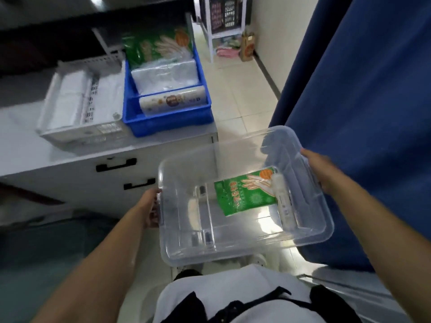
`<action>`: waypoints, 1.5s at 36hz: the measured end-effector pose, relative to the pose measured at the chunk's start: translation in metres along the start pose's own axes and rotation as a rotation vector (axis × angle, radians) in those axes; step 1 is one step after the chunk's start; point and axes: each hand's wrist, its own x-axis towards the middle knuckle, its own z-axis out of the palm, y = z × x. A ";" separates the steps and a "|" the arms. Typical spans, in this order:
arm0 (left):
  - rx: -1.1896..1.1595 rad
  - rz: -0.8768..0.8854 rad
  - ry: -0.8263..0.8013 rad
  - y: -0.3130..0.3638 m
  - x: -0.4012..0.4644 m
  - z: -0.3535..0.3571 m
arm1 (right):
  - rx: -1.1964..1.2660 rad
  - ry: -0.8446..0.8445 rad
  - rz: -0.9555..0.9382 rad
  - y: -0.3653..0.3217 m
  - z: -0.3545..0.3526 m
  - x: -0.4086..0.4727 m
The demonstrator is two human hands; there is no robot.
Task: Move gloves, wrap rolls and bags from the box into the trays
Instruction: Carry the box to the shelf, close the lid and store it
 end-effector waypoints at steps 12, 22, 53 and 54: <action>-0.131 0.130 0.365 -0.057 -0.105 -0.137 | -0.168 -0.435 -0.105 -0.029 0.086 -0.044; -0.298 0.348 0.364 -0.010 -0.206 -0.222 | -0.121 -0.527 -0.295 -0.126 0.078 -0.101; -0.147 0.782 0.297 0.394 -0.277 -0.092 | 0.000 -0.234 -0.593 -0.460 -0.055 -0.052; -0.132 0.780 0.288 0.405 -0.274 -0.086 | -0.004 -0.227 -0.578 -0.467 -0.057 -0.044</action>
